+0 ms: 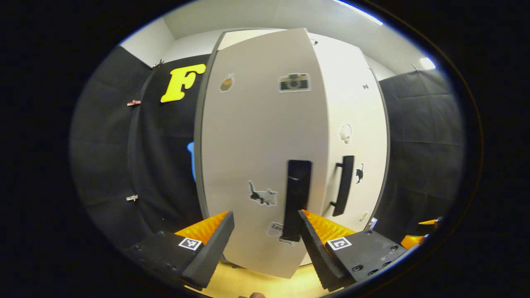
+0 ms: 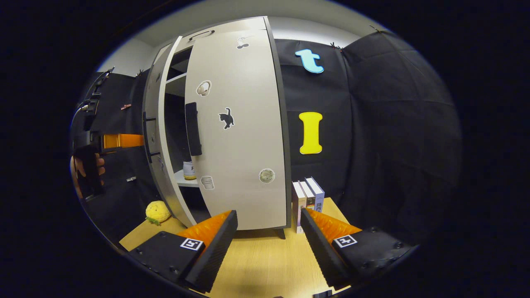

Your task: Grab one shoe with the right hand and put it into the shoe cabinet, grab the other shoe with the left hand and put it into the shoe cabinet; then close the right door with the right hand and the left door with the left hand.

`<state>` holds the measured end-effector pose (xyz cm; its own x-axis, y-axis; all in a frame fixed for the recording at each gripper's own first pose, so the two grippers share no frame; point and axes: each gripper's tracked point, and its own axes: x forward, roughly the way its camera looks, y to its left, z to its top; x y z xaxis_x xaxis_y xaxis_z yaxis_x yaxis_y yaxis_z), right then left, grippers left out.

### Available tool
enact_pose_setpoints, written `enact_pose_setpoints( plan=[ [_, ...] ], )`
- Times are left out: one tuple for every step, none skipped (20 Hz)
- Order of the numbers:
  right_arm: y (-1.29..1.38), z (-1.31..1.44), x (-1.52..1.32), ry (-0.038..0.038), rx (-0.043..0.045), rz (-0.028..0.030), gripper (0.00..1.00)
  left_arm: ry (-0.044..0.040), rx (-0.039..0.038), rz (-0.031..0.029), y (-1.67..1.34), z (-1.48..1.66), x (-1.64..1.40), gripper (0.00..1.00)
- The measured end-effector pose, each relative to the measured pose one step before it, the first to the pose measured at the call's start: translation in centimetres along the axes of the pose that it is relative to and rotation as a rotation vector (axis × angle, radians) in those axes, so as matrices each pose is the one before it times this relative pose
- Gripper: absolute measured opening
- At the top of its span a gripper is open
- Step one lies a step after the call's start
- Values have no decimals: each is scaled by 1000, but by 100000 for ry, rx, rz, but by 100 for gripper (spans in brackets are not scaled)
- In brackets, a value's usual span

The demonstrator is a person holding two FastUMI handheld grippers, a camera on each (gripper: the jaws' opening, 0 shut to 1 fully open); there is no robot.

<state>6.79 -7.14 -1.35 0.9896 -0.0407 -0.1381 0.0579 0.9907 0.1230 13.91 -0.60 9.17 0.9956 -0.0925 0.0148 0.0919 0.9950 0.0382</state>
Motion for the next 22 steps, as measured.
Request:
enact_pose_setpoints(
  plan=[
    [-210, -93, 268, 195, 260, 1238, 98, -722, 1468, 251, -835, -167, -476, 93],
    [-97, -332, 445, 536, 572, 1289, 98, -207, 1090, 292, -833, -603, -400, 95],
    [132, -415, 452, 1198, 660, 1796, 98, 412, 709, 430, -691, -550, -424, 94],
    [347, -448, 390, 1937, 570, 2022, 98, 1154, 377, -72, -593, -784, -521, 94],
    [389, -39, 126, 874, 415, 1767, 98, 713, -401, -596, -651, -476, -581, 94],
    [351, 399, -172, -564, 120, 932, 99, 634, -1216, -1204, -591, -399, -777, 94],
    [392, 565, -374, -1698, -260, 237, 99, 445, -1617, -1323, -491, -428, -890, 94],
    [432, 641, -501, -2439, -650, -302, 98, -109, -1275, -411, -45, -188, -1092, 94],
    [455, 576, -587, -2459, -913, -569, 98, -919, -876, -321, 215, -159, -1143, 93],
    [565, 440, -625, -2140, -979, -912, 98, -974, -318, -540, 427, -13, -1108, 95],
    [552, 351, -644, -1232, -902, -1251, 98, -578, 282, -663, 533, -127, -1277, 95],
    [666, 172, -743, -364, -435, -990, 98, -224, 697, -472, 467, -259, -1341, 93],
    [890, 333, -826, -469, 74, -196, 98, -128, 508, 338, 653, -74, -1314, 93],
    [954, 595, -745, -1554, 136, 28, 98, -359, -78, 627, 731, -34, -1260, 93],
    [779, 632, -868, -2377, -277, -363, 98, -971, -546, 140, 711, 157, -1294, 93],
    [632, 590, -958, -2808, -1007, -609, 98, -1712, -730, -264, 376, 175, -1208, 93],
    [508, 498, -853, -2682, -1450, -943, 98, -1468, -536, 251, 551, 176, -1219, 93],
    [367, 285, -961, -2516, -1349, -1337, 98, -1441, -257, 1129, 811, -24, -1310, 93],
    [274, 108, -997, -1755, -846, -1338, 98, -909, -119, 1354, 802, -77, -1156, 93],
    [365, -86, -902, -1167, -310, -905, 98, -955, -318, 1122, 605, -283, -968, 93],
    [335, -305, -936, -67, -299, -414, 98, 44, -1001, 1027, 552, -501, -891, 93],
    [105, -475, -941, 389, -639, -662, 98, 1784, -890, 751, 374, -928, -963, 94]
  ],
)
